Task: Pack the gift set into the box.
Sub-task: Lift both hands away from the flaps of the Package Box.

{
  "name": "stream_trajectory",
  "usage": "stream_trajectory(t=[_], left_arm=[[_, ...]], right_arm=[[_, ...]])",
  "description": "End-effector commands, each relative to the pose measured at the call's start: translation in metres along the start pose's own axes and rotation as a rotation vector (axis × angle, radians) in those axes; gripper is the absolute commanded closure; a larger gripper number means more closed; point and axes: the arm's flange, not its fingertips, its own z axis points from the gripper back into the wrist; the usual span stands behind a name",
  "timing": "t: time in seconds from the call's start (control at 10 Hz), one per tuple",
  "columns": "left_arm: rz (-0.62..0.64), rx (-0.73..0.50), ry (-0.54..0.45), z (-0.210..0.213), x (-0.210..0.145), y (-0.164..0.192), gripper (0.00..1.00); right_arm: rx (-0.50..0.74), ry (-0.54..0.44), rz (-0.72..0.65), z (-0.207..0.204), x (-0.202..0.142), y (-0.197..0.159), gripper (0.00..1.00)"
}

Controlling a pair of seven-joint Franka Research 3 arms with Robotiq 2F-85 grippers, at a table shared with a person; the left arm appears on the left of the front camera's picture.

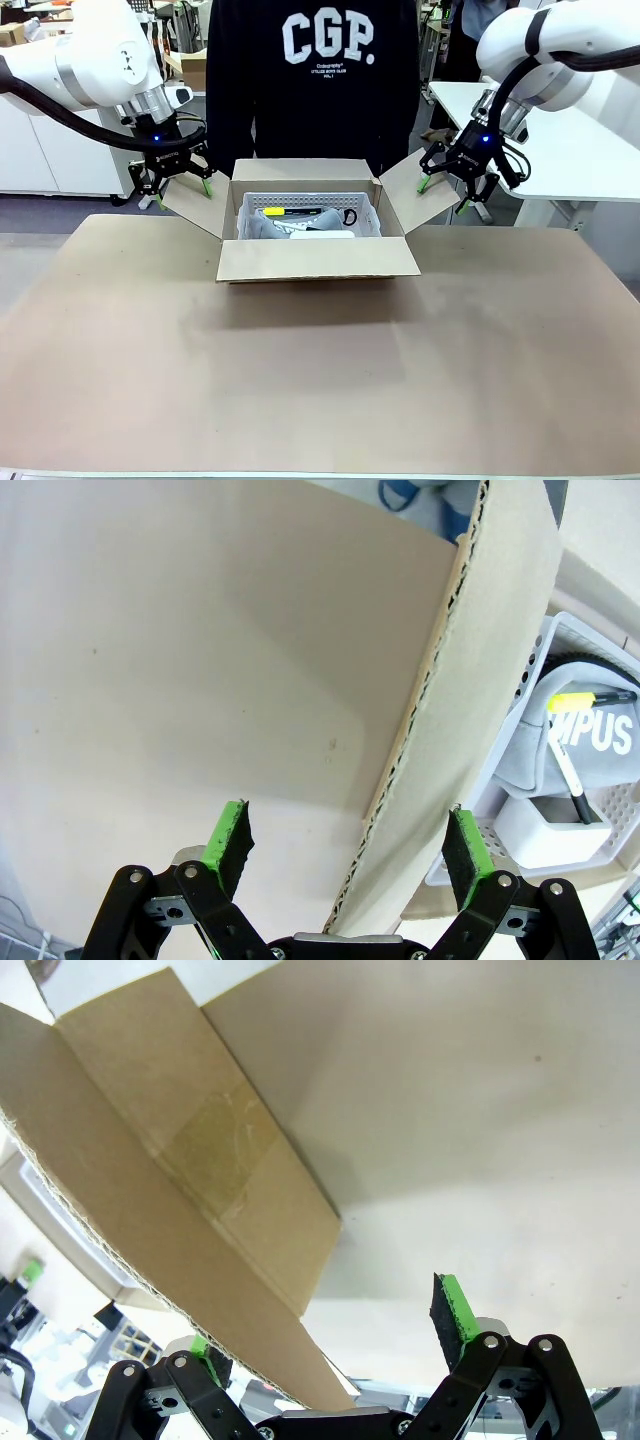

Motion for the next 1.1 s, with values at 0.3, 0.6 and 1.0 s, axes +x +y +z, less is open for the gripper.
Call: stream_trajectory(t=[0.3,0.6,1.0], left_arm=[[0.000,0.000,0.000,0.000,0.000,0.000,0.00],[-0.197,-0.168,-0.133,0.114,-0.036,0.007,0.00],[-0.468,-0.603,-0.119,0.198,-0.127,0.093,0.00]], right_arm=[[0.000,0.000,0.000,0.000,0.000,0.000,0.00],[0.094,-0.092,0.180,0.088,-0.064,0.021,0.00],[0.375,-0.060,0.445,0.162,-0.197,-0.052,0.00]])
